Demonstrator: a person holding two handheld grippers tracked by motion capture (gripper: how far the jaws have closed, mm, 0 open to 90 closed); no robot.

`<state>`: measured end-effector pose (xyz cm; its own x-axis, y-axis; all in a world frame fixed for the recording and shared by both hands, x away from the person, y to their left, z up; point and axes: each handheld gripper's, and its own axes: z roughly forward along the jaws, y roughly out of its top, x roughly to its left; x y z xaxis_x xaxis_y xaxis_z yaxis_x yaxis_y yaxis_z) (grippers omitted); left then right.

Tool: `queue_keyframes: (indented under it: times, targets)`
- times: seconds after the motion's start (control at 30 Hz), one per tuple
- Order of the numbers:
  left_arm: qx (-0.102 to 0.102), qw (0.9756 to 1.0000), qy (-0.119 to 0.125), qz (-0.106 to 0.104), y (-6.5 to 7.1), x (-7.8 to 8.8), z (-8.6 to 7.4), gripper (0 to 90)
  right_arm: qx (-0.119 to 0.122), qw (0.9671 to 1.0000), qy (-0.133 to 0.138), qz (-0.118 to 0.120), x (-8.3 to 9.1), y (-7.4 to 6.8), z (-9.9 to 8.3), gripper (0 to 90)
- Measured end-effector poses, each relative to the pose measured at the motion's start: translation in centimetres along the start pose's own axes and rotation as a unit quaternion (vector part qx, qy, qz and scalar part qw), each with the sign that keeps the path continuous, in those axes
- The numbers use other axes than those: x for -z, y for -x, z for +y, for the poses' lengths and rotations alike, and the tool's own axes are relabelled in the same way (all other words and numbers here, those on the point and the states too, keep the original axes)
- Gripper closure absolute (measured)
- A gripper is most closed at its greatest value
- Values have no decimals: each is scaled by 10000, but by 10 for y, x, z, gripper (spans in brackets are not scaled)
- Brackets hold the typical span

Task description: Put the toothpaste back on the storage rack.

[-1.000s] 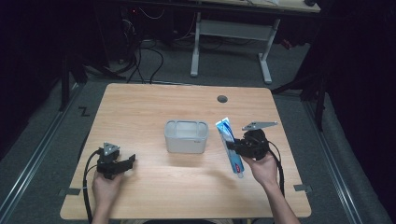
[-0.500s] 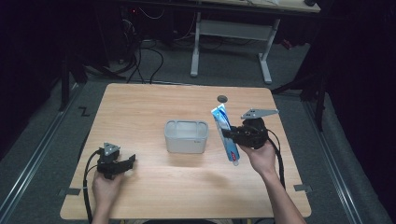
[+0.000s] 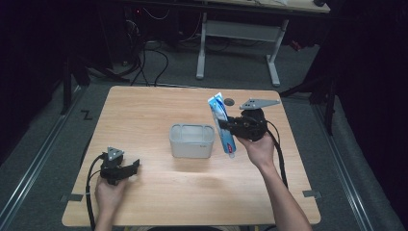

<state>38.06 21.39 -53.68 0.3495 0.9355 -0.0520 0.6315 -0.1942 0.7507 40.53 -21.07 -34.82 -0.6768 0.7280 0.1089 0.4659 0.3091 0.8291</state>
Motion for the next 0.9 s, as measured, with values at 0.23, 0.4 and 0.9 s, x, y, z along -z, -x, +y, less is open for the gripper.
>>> queue_keyframes:
  times: [0.23,0.4,0.9]
  targets:
    - [-45,10000,-26,29,1,0,0,302,42,9999,58,87,-11,-1,14,730]
    - [-142,9998,-59,107,4,-1,0,297,48,9997,153,189,-19,-3,23,731]
    - [-159,9998,-71,118,4,-1,1,292,21,9995,248,199,-43,-9,47,731]
